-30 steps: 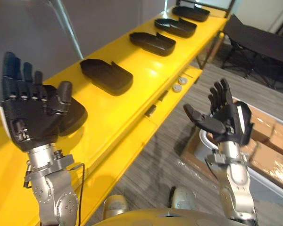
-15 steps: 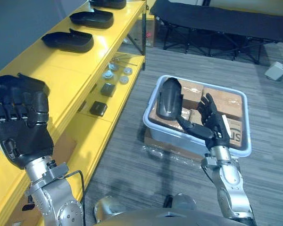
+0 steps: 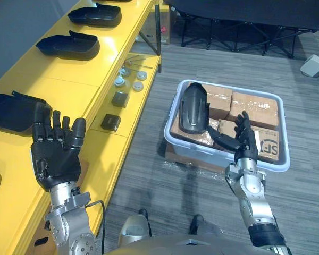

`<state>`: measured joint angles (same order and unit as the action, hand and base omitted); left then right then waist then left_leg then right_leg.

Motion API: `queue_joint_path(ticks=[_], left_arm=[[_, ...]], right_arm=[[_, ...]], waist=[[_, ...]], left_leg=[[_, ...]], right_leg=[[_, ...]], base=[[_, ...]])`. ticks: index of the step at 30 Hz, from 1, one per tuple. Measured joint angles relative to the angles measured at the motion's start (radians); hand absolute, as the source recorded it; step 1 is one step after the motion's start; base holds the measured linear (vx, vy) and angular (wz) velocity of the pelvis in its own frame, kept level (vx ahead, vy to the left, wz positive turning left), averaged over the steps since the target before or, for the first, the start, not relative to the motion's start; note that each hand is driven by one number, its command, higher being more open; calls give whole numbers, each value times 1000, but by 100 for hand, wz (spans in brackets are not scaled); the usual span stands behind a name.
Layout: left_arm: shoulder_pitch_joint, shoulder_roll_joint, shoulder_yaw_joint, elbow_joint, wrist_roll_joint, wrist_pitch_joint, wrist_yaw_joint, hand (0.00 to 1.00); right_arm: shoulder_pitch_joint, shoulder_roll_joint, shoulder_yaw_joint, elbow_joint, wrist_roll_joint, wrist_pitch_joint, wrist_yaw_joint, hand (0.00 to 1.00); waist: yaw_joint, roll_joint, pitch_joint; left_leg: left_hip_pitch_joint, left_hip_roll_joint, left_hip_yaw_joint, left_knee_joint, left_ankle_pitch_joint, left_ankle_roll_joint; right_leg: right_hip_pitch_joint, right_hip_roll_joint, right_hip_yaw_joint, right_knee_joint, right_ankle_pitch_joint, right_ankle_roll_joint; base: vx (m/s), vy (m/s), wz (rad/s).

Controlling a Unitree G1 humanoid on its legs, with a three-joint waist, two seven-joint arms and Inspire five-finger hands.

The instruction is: Walk over and take three plastic housings, then place them on the shelf

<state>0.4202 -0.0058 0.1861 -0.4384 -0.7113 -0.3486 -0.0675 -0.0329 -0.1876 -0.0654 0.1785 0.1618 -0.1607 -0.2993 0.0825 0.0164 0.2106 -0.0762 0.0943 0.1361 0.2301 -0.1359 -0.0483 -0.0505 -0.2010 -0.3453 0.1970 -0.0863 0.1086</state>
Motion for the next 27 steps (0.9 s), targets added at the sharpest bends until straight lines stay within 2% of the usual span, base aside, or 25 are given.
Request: queue_joint_path(ticks=[2, 4, 7, 10, 11, 13, 17, 19, 22, 24, 27], left_arm=[[-47, 23, -2, 0, 3, 0, -10, 100], [-100, 38, -10, 0, 15, 0, -21, 100], [-110, 63, -10, 0, 15, 1, -23, 100], [-116, 66, -10, 0, 14, 1, -25, 100], [-122, 74, -12, 8, 11, 0, -26, 100], [-128, 90, -13, 28, 11, -1, -26, 100], [-196, 160, -59, 84, 12, -74, -71, 100], [-219, 173, -84, 102, 12, -97, -85, 100], [-261, 182, -116, 124, 13, -127, -108, 100], [-273, 189, -130, 134, 13, -140, -112, 100], [-277, 198, -146, 144, 12, -156, -113, 100]], right_arm=[[-98, -27, -45, 77, 1, 1, -44, 100], [-245, -85, -111, 180, 9, 1, -108, 100], [-376, -161, -140, 251, 12, 6, -162, 100], [-486, -259, -139, 356, 39, 7, -170, 100], [-544, -304, -137, 440, 64, 7, -169, 100], [-584, -331, -127, 505, 87, 7, -168, 100], [-692, -409, -35, 709, 148, 8, -142, 100], [-743, -423, -4, 771, 179, 21, -141, 100], [-799, -465, 18, 836, 229, 40, -130, 100], [-825, -484, 19, 864, 249, 53, -107, 100], [-854, -507, 45, 888, 250, 67, -49, 100]], waist=[[8, -8, 34], [25, -7, 96], [50, -10, 155], [61, -6, 217], [82, -4, 236], [93, 3, 249], [136, 20, 262], [143, 31, 269], [171, 49, 278], [188, 50, 279], [193, 57, 282]], left_leg=[[-37, -4, -9, 32, -5, 8], [-90, -4, -23, 76, -12, 18], [-147, 1, -28, 119, -17, 21], [-199, 5, -56, 175, -26, 27], [-222, 9, -61, 196, -32, 28], [-237, 13, -68, 216, -40, 28], [-308, 23, -100, 266, -51, 27], [-329, 22, -113, 280, -51, 27], [-365, 22, -126, 292, -46, 27], [-383, 22, -127, 292, -39, 25], [-406, 22, -136, 288, -27, 23]], right_leg=[[-2, -1, -16, -33, 23, 2], [-8, 4, -34, -77, 60, 1], [-38, 11, -39, -100, 88, -3], [-56, 14, -63, -91, 92, -3], [-73, 17, -64, -80, 92, -3], [-78, 20, -67, -75, 92, -3], [-122, 28, -91, -53, 90, -7], [-136, 27, -104, -37, 87, -10], [-169, 17, -115, -15, 81, -17], [-197, 12, -116, 3, 74, -26], [-224, 9, -126, 22, 66, -33]], base=[[-49, 58, 12], [-139, 66, 11], [-128, 47, 3], [-87, 42, 18], [-68, 32, 10], [-37, 30, 3], [-40, 27, 11], [-46, 23, 9], [-46, 34, 8], [-52, 32, 1], [-42, -19, 5]])
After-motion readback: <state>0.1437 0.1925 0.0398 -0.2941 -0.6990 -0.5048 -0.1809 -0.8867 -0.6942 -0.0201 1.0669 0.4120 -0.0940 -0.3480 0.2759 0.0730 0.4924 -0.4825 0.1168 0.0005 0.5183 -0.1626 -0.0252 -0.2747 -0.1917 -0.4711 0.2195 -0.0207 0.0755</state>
